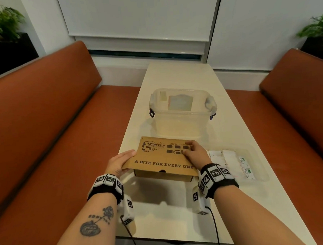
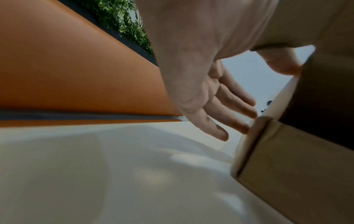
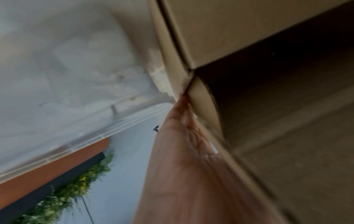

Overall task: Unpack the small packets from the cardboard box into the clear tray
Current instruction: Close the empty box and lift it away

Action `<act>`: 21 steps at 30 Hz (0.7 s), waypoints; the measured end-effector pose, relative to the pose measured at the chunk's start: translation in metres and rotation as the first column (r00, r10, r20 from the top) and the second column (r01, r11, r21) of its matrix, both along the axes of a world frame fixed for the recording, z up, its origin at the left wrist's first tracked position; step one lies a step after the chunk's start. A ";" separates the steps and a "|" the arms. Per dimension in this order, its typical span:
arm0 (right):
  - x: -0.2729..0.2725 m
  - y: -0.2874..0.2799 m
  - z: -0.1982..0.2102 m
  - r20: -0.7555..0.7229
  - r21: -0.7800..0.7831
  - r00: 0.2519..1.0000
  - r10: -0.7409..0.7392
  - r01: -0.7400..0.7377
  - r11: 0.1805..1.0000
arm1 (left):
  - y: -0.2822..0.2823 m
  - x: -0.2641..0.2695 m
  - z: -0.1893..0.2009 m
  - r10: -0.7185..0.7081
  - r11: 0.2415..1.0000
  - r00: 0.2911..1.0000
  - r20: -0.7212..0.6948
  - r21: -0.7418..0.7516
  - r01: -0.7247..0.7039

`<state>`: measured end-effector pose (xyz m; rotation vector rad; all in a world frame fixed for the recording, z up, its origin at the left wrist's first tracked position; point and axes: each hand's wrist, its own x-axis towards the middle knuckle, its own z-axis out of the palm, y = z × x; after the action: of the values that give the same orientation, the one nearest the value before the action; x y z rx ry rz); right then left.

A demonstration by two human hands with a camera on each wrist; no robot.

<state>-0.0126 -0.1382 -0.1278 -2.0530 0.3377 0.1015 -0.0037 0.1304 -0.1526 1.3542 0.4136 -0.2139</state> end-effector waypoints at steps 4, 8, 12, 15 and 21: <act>0.001 0.005 -0.001 0.004 -0.092 1.000 0.030 -0.029 0.995 | 0.005 0.002 -0.004 -0.048 0.998 0.998 -0.036 0.048 0.050; 0.000 0.006 -0.001 -0.012 -0.142 0.999 0.050 -0.051 0.989 | 0.005 0.003 -0.009 -0.067 0.992 0.998 -0.020 0.105 0.069; -0.001 0.007 -0.003 -0.008 -0.157 0.998 0.060 -0.060 0.986 | 0.005 0.007 -0.014 -0.083 0.951 0.996 0.021 0.301 0.073; 0.000 0.010 -0.004 -0.005 -0.187 0.997 0.073 -0.073 0.980 | 0.001 0.010 -0.017 -0.083 0.900 0.995 0.060 0.432 0.049; -0.003 0.021 -0.013 -0.029 -0.252 0.993 0.110 -0.114 0.961 | -0.012 0.006 -0.016 -0.171 0.744 0.985 0.023 0.659 0.114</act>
<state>-0.0159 -0.1174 -0.1411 -2.3260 0.2533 0.1496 0.0027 0.1181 -0.1682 2.0952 0.3234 -0.1395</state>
